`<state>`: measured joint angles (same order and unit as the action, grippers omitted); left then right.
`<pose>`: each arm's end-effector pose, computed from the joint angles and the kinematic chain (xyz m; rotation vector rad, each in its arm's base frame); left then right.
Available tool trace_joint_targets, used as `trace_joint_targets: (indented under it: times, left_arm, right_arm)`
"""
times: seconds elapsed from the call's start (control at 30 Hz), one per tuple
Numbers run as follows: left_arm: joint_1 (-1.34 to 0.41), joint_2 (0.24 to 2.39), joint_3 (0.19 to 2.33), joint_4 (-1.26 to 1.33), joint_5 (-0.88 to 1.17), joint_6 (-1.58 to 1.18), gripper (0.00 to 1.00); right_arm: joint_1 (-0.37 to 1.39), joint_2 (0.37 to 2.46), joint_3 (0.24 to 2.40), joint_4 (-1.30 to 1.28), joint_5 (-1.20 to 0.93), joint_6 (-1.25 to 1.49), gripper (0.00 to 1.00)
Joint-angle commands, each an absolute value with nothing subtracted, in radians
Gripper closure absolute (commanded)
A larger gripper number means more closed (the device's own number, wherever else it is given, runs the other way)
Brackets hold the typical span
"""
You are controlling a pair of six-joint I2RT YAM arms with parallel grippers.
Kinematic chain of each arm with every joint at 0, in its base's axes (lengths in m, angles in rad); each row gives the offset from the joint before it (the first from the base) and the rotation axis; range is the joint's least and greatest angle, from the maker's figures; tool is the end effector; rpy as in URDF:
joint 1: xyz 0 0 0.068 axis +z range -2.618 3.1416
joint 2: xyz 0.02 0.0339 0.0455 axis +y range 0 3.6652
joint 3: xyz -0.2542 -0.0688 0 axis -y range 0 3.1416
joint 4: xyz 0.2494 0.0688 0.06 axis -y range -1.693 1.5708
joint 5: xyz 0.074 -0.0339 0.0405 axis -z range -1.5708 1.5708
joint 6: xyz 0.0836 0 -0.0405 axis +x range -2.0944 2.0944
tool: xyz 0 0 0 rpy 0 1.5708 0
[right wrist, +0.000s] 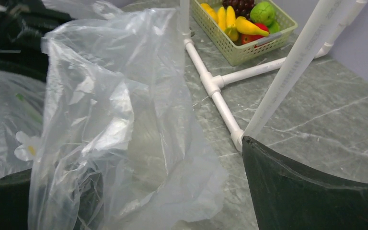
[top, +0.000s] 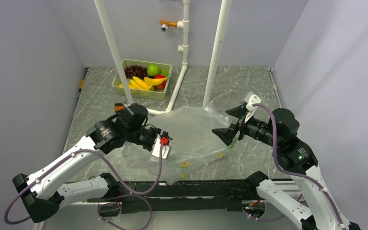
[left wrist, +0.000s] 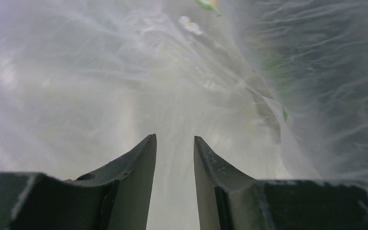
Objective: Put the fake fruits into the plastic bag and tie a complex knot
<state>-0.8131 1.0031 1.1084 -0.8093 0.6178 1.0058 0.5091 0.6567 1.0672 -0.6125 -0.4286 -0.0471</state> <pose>0.1252 -0.2028 0.3217 1.9026 1.0761 -0.5906 0.1319 0.1134 0.3931 -0.7934 1.6265 0.7104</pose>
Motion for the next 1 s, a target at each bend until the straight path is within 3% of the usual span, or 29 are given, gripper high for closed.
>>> trace_joint_targets:
  times: [0.0, 0.13, 0.2, 0.23, 0.3, 0.33, 0.47, 0.7, 0.83, 0.97]
  left_arm:
    - [-0.879, 0.998, 1.08, -0.772, 0.572, 1.074, 0.6]
    - [-0.926, 1.016, 1.095, -0.769, 0.551, 1.084, 0.6]
    - [-0.937, 1.021, 1.116, -0.73, 0.544, 1.011, 0.55]
    - [-0.931, 1.026, 1.14, -0.694, 0.536, 0.923, 0.47]
    - [-0.882, 1.045, 1.243, -0.66, 0.605, 0.743, 0.24]
    - [-0.855, 1.053, 1.285, -0.635, 0.644, 0.656, 0.14]
    - [-0.828, 1.077, 1.403, -0.505, 0.603, 0.408, 0.02]
    - [-0.822, 1.106, 1.38, -0.396, 0.377, 0.353, 0.01]
    - [-0.818, 1.166, 1.401, -0.473, 0.386, 0.37, 0.03]
    - [-0.81, 1.201, 1.439, -0.566, 0.607, 0.383, 0.06]
  right_arm:
    - [0.506, 0.693, 1.109, -0.528, -0.433, -0.08, 0.0]
    - [0.506, 0.71, 1.102, -0.51, -0.458, -0.109, 0.03]
    - [0.506, 0.718, 1.109, -0.524, -0.486, -0.145, 0.35]
    - [0.507, 0.715, 1.111, -0.524, -0.484, -0.142, 0.55]
    - [0.507, 0.693, 1.105, -0.507, -0.472, -0.14, 0.89]
    - [0.506, 0.679, 1.095, -0.496, -0.476, -0.138, 0.97]
    - [0.506, 0.653, 1.076, -0.486, -0.5, -0.133, 1.0]
    - [0.506, 0.643, 1.071, -0.479, -0.519, -0.125, 1.0]
    - [0.507, 0.63, 1.069, -0.47, -0.506, -0.114, 1.0]
    - [0.506, 0.62, 1.068, -0.492, -0.477, -0.12, 1.0]
